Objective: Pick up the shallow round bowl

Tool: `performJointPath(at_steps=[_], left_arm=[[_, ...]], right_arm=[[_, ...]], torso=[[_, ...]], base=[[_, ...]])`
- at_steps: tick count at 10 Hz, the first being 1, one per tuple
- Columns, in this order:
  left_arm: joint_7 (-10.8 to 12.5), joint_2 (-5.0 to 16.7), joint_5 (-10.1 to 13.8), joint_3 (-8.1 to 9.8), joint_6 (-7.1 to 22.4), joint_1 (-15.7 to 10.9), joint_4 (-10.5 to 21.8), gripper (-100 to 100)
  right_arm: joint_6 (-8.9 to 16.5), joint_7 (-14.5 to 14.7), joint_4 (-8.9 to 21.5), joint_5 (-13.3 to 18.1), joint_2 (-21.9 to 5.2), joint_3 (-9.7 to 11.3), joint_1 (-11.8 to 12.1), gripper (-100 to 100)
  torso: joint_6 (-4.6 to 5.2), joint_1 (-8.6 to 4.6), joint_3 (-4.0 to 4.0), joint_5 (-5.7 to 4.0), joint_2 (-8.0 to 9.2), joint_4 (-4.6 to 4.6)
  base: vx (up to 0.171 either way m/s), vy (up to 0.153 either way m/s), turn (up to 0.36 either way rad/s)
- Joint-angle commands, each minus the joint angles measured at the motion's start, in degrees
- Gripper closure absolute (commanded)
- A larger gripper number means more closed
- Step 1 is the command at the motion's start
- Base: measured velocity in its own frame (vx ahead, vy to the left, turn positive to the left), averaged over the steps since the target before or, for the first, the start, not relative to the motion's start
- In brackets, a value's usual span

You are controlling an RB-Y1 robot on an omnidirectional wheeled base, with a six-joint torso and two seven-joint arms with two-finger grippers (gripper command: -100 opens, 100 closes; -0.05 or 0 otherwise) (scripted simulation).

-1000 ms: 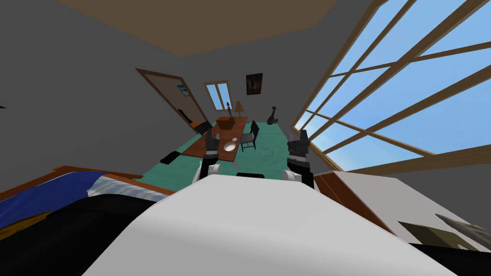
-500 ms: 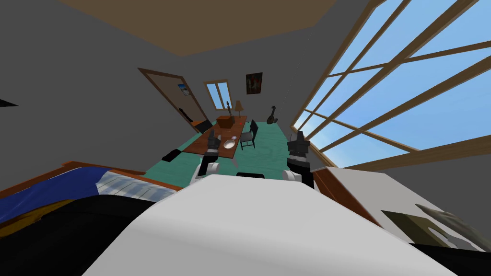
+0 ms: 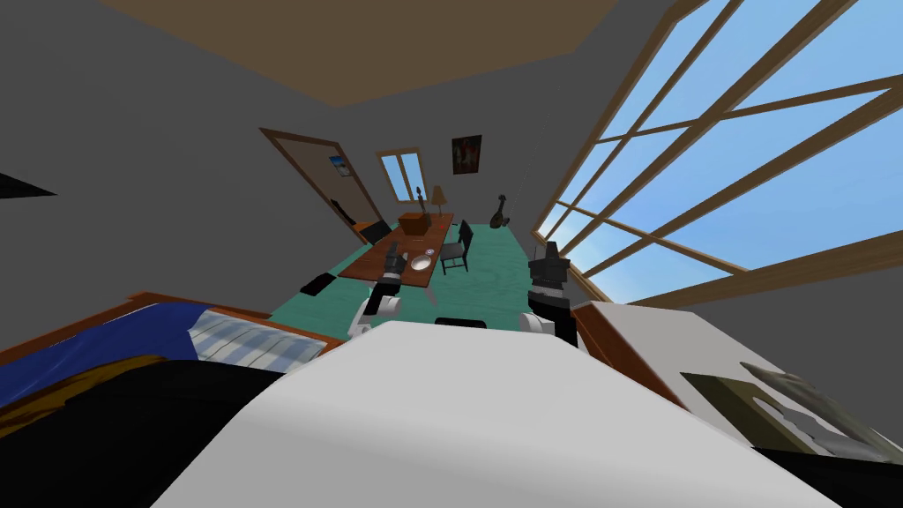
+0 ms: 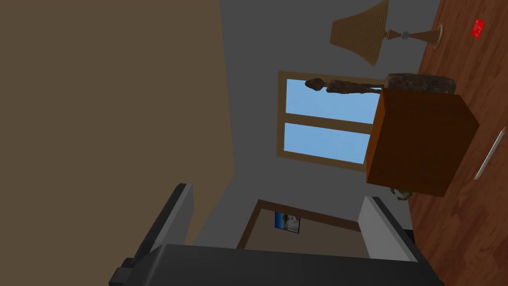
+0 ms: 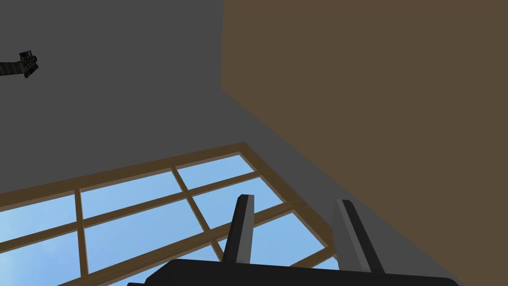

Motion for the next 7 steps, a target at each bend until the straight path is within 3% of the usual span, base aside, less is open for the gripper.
performJointPath(at_steps=[1,7], left_arm=[[0.1,0.3,0.6,-0.07,2.4,-0.1,0.0,-100],[1.2,2.9,4.1,0.58,10.3,-2.3,2.7,-100]], right_arm=[[0.0,0.0,0.0,0.0,0.0,0.0,0.0,0],[0.0,0.0,0.0,0.0,0.0,0.0,0.0,0]], torso=[[0.00,0.00,0.00,0.00,0.00,0.00],[0.00,0.05,-0.08,0.01,-0.14,-0.03]], base=[[-0.039,-0.032,0.002],[-0.023,-0.025,-0.001]])
